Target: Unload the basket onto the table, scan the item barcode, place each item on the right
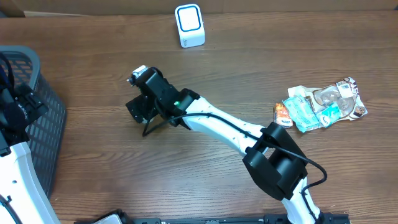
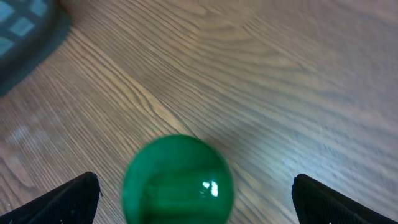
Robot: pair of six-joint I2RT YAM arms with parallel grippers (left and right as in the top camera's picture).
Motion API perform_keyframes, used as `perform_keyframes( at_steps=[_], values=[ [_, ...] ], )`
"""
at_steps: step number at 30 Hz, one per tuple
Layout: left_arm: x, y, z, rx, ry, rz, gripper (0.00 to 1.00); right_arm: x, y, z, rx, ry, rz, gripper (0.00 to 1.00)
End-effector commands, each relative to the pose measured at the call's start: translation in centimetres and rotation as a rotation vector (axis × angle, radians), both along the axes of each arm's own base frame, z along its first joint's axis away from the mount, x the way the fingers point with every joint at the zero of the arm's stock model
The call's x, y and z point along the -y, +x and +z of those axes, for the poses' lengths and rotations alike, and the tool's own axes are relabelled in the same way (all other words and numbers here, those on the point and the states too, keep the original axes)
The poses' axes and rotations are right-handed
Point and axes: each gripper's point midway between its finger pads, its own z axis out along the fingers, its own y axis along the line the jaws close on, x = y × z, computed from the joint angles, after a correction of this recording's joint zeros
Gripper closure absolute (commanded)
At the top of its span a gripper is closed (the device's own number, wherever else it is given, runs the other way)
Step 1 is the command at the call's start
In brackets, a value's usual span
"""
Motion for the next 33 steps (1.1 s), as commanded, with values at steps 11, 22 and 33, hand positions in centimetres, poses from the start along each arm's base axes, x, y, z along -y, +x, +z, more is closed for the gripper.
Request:
perform_keyframes(
  at_steps=[11,22,33],
  values=[
    [-0.1,0.0,0.2,-0.002,0.007,-0.009,0.00,-2.0,-1.1,-3.1,0.014,-0.036,0.096,0.00],
    [-0.1,0.0,0.2,-0.003,0.007,-0.008,0.00,-1.3,-1.5,-3.8,-0.014,-0.068,0.094,0.24],
    [-0.1,0.0,0.2,-0.003,0.006,-0.008,0.00,0.6,-1.5,-1.4,-0.033,-0.083,0.069,0.33]
  ],
)
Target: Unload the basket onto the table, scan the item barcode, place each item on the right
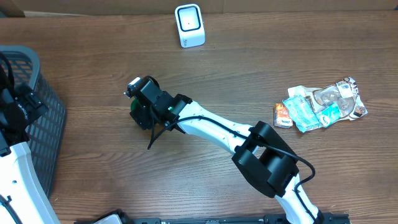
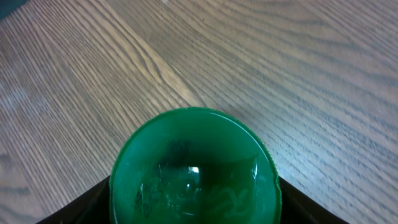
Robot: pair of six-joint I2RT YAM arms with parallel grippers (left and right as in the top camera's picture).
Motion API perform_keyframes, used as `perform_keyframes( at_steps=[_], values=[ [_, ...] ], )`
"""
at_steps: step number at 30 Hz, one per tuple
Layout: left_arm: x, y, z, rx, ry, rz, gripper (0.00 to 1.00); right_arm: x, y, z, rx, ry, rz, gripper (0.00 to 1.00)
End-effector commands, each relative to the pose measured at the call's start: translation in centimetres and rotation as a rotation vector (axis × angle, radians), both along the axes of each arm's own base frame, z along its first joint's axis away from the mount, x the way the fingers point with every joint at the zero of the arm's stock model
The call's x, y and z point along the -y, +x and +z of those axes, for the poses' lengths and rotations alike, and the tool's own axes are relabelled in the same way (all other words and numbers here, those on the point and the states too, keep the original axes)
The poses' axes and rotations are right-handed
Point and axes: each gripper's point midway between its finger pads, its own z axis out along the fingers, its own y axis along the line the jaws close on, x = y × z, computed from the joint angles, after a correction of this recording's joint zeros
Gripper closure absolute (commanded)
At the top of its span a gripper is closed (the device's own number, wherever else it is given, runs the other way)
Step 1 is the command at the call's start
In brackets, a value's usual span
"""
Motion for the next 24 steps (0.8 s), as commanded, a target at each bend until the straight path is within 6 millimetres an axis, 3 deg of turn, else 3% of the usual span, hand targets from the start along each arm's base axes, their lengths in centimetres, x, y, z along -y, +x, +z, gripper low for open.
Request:
perform_keyframes(
  at_steps=[1,4,7,13,18,24],
  values=[
    [-0.1,0.0,0.2,-0.002,0.007,-0.008,0.01,1.2,0.1,3.6,0.006,0.019,-0.021,0.34],
    [-0.1,0.0,0.2,-0.002,0.007,-0.008,0.01,3.2,-0.8,7.3,0.000,0.012,-0.031,0.41],
    [-0.1,0.0,0.2,-0.002,0.007,-0.008,0.01,5.4,-1.5,8.6,-0.019,-0.031,-0.023,0.43],
    [-0.1,0.0,0.2,-0.002,0.007,-0.008,0.00,9.8,-3.4,7.3,-0.068,-0.195,0.211,0.45],
    [-0.1,0.0,0.2,-0.002,0.007,-0.008,0.00,12.6,-2.3,6.8,-0.113,-0.201,0.252,0.45],
    [-0.1,0.0,0.2,-0.002,0.007,-0.008,0.01,14.2,-1.4,7.0,-0.100,-0.158,0.381,0.40]
  ],
)
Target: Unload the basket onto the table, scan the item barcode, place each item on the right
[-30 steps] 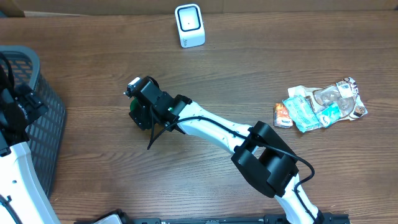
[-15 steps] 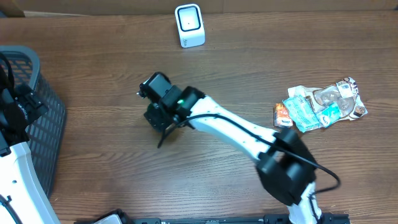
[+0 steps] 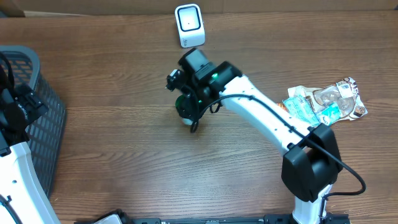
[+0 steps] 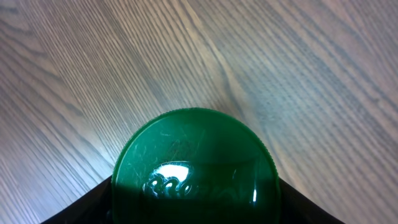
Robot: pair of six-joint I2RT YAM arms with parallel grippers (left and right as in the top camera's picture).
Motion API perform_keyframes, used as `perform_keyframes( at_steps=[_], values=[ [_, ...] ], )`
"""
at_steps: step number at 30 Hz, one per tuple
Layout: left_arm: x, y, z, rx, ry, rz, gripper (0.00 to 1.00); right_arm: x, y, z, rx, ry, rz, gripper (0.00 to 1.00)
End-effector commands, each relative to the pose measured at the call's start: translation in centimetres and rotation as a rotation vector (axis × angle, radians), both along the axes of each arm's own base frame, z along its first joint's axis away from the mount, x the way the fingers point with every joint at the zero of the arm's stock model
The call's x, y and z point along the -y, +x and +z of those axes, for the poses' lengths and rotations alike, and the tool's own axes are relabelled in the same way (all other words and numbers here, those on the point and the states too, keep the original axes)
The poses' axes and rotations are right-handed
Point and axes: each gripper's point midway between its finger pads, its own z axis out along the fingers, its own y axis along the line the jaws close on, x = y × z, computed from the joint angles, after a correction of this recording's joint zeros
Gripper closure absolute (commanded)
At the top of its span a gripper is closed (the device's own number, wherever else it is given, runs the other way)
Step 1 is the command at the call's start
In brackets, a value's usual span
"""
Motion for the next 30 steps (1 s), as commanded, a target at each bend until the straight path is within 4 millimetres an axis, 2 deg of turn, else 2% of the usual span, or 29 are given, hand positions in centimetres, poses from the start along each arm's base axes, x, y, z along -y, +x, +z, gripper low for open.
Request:
perform_keyframes(
  at_steps=[1,4,6,12,18,21,24,25,30],
  values=[
    [-0.1,0.0,0.2,-0.002,0.007,-0.008,0.00,0.0,-0.1,1.4,0.032,0.066,0.160,0.39],
    [-0.1,0.0,0.2,-0.002,0.007,-0.008,0.00,0.7,-0.3,0.9,0.047,0.042,0.257,0.38],
    [-0.1,0.0,0.2,-0.002,0.007,-0.008,0.00,1.3,-1.2,0.5,0.054,0.011,0.380,0.38],
    [-0.1,0.0,0.2,-0.002,0.007,-0.009,0.00,1.7,-3.0,0.4,0.038,0.021,0.548,0.39],
    [-0.1,0.0,0.2,-0.002,0.007,-0.009,0.00,0.7,-3.5,0.9,0.020,0.088,0.546,0.37],
    [-0.1,0.0,0.2,-0.002,0.007,-0.009,0.00,0.3,-3.3,1.1,-0.004,0.105,0.471,0.37],
    [-0.1,0.0,0.2,-0.002,0.007,-0.009,0.01,0.1,-3.5,1.2,-0.015,0.122,0.467,0.39],
    [-0.1,0.0,0.2,-0.002,0.007,-0.009,0.00,0.2,-3.5,1.2,-0.015,0.121,0.468,0.43],
    [-0.1,0.0,0.2,-0.002,0.007,-0.009,0.00,0.2,-3.7,1.2,0.000,0.122,0.517,0.44]
  ],
)
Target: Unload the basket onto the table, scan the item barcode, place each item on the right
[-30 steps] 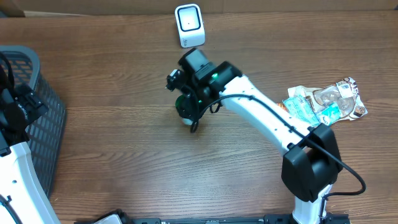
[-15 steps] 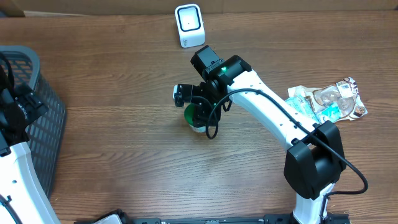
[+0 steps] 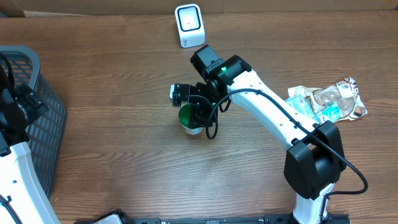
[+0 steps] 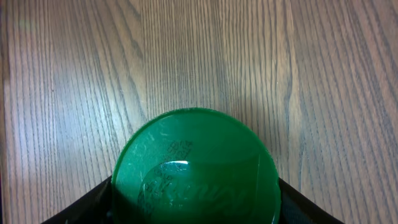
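Note:
The item is a round container with a green lid [image 4: 194,168]. It fills the lower half of the right wrist view. My right gripper [image 4: 194,202] is shut on it, a black finger touching each side. In the overhead view the container [image 3: 188,117] is held at the table's middle, green face turned upward, with the right gripper [image 3: 193,112] around it. The white scanner [image 3: 189,25] with a blue-ringed window stands at the far edge, well beyond the item. The left arm [image 3: 15,106] is at the far left; its fingers cannot be made out.
A grey mesh basket [image 3: 46,118] stands at the left edge, beside the left arm. A heap of snack packets [image 3: 323,102] lies at the right. The brown wooden table [image 3: 112,168] shows between them.
The right wrist has turned: the wood grain runs straight up in its view instead of slanting. The container sits slightly nearer the front, its green face now toward the overhead camera. The grip is unchanged.
My right gripper stood open around the green-lidded container left of the table's middle. Then it was shut on it in the same place. Later it held the container further right, in front of the scanner, and now holds it there turned.

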Robot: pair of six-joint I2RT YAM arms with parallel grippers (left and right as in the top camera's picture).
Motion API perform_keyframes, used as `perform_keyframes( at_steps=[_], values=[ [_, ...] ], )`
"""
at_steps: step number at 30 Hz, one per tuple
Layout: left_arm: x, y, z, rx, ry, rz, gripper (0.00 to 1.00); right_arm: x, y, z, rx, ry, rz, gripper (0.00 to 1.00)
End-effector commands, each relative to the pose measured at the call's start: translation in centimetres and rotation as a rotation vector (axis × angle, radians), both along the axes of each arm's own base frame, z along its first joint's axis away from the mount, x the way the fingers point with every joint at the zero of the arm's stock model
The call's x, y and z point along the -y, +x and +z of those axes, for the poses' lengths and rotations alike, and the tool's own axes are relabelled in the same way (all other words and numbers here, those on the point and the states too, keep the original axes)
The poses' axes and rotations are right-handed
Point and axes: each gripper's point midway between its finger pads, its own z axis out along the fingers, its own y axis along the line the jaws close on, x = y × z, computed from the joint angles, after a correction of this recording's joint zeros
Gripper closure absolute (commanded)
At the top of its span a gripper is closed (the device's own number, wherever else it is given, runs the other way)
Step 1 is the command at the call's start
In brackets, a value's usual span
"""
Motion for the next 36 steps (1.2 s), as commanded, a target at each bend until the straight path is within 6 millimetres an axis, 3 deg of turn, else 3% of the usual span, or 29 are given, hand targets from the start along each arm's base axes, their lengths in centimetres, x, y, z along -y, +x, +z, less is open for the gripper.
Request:
perform_keyframes(
  at_steps=[1,6,11,22,24,27,33,36],
  values=[
    [-0.1,0.0,0.2,-0.002,0.007,-0.008,0.00,-0.6,-0.4,0.9,0.007,0.047,0.050,0.46],
    [-0.1,0.0,0.2,-0.002,0.007,-0.009,0.01,-0.1,-1.8,0.9,0.028,0.063,0.219,0.50],
    [-0.1,0.0,0.2,-0.002,0.007,-0.008,0.00,-0.5,-1.3,0.6,0.083,0.087,0.295,0.52],
    [-0.1,0.0,0.2,-0.002,0.007,-0.009,0.01,-2.1,1.2,-4.1,0.093,0.092,0.291,0.47],
    [-0.1,0.0,0.2,-0.002,0.007,-0.008,0.00,-2.1,1.3,-4.1,0.060,0.083,0.228,0.00],
    [-0.1,0.0,0.2,-0.003,0.007,-0.009,0.00,-2.2,2.2,-4.1,-0.020,0.049,-0.006,0.00],
    [-0.1,0.0,0.2,-0.003,0.007,-0.009,0.00,0.1,6.7,-3.2,-0.106,-0.074,-0.638,0.00],
    [-0.1,0.0,0.2,-0.002,0.007,-0.008,0.00,0.5,5.9,-1.7,-0.276,-0.098,-0.897,0.00]
  ],
)
